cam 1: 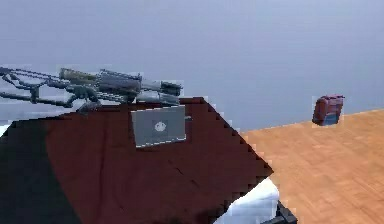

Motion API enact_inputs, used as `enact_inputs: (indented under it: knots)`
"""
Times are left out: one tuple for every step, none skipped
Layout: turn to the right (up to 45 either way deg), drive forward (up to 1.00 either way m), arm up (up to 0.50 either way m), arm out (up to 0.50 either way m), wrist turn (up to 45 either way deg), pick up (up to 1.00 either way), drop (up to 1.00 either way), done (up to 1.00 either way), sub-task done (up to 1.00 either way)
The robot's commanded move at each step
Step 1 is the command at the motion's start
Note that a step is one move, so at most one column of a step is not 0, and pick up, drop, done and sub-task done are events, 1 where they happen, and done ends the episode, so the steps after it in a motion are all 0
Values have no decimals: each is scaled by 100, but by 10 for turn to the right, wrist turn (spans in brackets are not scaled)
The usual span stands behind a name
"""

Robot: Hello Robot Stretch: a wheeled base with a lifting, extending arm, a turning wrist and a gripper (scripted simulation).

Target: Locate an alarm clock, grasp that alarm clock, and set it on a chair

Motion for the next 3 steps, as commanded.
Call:
enact_inputs:
  knots:
    - [450,0,0,0,0,0,0,0,0]
    - [330,0,0,0,0,0,0,0,0]
    - [0,70,0,0,0,0,0,0,0]
